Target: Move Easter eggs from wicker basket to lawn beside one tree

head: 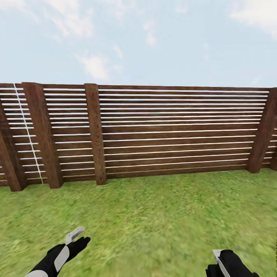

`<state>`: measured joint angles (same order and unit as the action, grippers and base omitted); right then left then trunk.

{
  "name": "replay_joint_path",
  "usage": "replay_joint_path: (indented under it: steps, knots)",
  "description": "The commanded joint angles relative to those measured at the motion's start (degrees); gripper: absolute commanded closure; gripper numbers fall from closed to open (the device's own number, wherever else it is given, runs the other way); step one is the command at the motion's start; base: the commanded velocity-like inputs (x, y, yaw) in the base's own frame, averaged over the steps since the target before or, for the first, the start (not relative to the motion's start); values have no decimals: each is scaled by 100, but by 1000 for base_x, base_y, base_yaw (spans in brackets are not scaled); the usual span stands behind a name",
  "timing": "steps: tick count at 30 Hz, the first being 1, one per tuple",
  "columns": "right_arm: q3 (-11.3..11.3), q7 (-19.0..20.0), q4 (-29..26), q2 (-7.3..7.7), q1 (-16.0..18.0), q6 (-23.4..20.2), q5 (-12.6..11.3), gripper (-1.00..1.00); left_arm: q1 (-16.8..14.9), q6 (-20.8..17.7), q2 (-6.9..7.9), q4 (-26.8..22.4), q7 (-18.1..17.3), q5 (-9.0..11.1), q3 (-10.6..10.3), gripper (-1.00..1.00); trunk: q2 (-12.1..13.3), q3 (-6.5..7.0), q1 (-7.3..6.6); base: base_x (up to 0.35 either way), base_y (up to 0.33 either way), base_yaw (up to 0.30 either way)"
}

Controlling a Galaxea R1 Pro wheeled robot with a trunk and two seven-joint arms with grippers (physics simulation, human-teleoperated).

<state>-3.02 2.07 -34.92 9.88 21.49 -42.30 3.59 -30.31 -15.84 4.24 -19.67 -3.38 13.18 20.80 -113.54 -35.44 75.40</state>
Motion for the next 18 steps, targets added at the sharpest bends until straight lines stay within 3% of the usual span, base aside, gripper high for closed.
replay_joint_path:
  steps: [1,18]
  knots:
    - [-14,22,-6,-4,4,-26,37,-100,-1,-42,-2,-10,-22,25,37,-100,-3,-3,3,322,0,-272]
    - [-14,22,-6,-4,4,-31,37,-100,-1,-35,-46,-10,-22,18,34,-100,-3,54,3,304,0,-272]
